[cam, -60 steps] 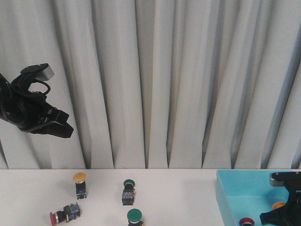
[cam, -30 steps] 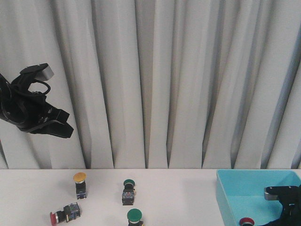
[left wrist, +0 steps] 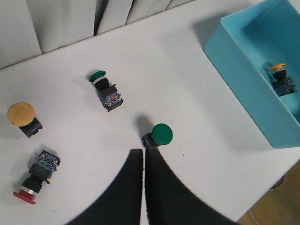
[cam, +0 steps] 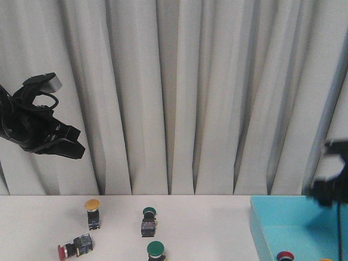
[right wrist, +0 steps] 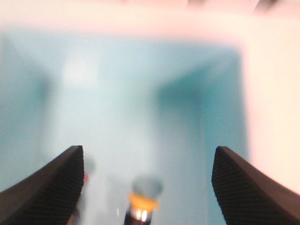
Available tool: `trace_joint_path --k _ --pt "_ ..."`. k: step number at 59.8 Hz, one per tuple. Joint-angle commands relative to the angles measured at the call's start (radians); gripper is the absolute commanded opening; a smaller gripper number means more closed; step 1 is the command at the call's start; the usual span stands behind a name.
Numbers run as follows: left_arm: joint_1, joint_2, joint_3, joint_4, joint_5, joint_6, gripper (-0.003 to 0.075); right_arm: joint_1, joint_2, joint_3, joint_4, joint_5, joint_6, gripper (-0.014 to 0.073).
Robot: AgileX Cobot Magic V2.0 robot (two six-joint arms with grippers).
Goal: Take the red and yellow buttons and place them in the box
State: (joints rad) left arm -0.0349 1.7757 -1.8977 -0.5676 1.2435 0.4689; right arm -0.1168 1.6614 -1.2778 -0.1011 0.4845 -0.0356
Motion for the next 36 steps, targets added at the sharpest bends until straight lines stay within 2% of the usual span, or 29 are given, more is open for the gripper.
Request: trace_joint_path --k 1,8,12,16,22,23,36 --pt "0.002 -0.050 -0.029 -0.071 -0.051 -0.010 0.0003 -0.002 -0.161 -0.089 0.049 -0.047 -0.011 0.0508" --pt "0.002 -0.050 -0.029 -0.135 -0.051 -0.010 0.0003 -0.001 -0.291 -0.121 0.109 -0.078 -0.023 0.0444" --pt "0.002 -0.050 -0.029 -0.170 -0.051 -0.010 0.0003 -0.001 -0.368 -0.122 0.121 -0.103 -0.049 0.0377" --pt "0.002 -0.050 -0.029 -0.187 -0.051 -0.010 0.0003 -0.001 -0.438 -0.122 0.130 -0.108 -0.099 0.0274" --pt "0.002 -0.050 -0.029 -0.187 -0.054 -0.010 0.0003 -0.001 -0.521 -0.122 0.135 -0.107 -0.174 0.0059" --pt "0.002 -0.050 -0.029 -0.187 -0.057 -0.010 0.0003 -0.001 -0.534 -0.122 0.136 -0.107 -0.183 -0.0001" --pt "0.002 -0.050 -0.029 -0.194 -0.061 -0.010 0.0003 -0.001 -0.583 -0.122 0.158 -0.122 -0.198 -0.0008"
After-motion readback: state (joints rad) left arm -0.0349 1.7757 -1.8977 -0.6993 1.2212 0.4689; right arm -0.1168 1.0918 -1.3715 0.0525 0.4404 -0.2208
